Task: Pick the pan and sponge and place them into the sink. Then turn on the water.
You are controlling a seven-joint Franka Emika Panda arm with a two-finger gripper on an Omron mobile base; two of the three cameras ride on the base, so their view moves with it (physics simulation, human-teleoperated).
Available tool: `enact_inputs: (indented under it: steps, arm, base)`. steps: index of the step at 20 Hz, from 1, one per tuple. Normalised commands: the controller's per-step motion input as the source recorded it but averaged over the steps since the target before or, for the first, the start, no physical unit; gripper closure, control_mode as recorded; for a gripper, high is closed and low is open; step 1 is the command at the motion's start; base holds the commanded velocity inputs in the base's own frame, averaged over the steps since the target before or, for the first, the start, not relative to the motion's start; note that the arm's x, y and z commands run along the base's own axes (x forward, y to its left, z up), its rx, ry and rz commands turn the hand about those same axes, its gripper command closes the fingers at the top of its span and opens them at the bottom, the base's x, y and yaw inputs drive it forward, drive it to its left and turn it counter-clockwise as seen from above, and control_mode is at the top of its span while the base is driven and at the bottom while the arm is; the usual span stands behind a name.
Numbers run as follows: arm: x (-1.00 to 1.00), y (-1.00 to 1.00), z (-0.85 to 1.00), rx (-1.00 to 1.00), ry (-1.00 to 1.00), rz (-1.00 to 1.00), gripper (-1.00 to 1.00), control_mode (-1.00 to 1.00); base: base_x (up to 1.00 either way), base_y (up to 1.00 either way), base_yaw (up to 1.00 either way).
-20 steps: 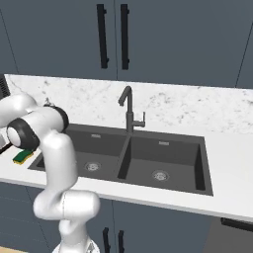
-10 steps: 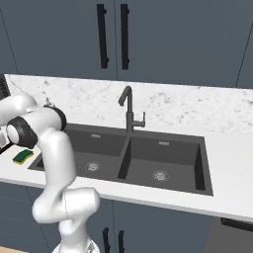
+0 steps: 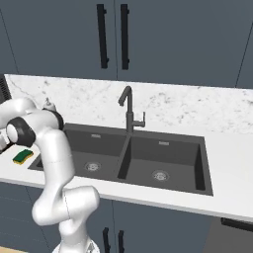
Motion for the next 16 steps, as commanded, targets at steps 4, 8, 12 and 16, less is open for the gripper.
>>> enact_inputs:
  steps: [4,8,12,16]
  arm:
    - [0.08,0.19,-0.26,-0.02,0.01,0.0,-1.0,-1.0]
    - [0.04,0.16,-0.22,-0.01,0.01,0.0,-1.0,-1.0]
    - [0.02,0.14,-0.21,0.0,0.02,0.0,-1.0,-1.0]
    - [0.0,0.12,-0.2,0.0,0.03,0.0,-1.0,-1.0]
  base:
    - [0.0,0.0,0.0]
    - [0.0,0.0,0.0]
    - [0.0,0.0,0.0]
    - [0.0,0.0,0.0]
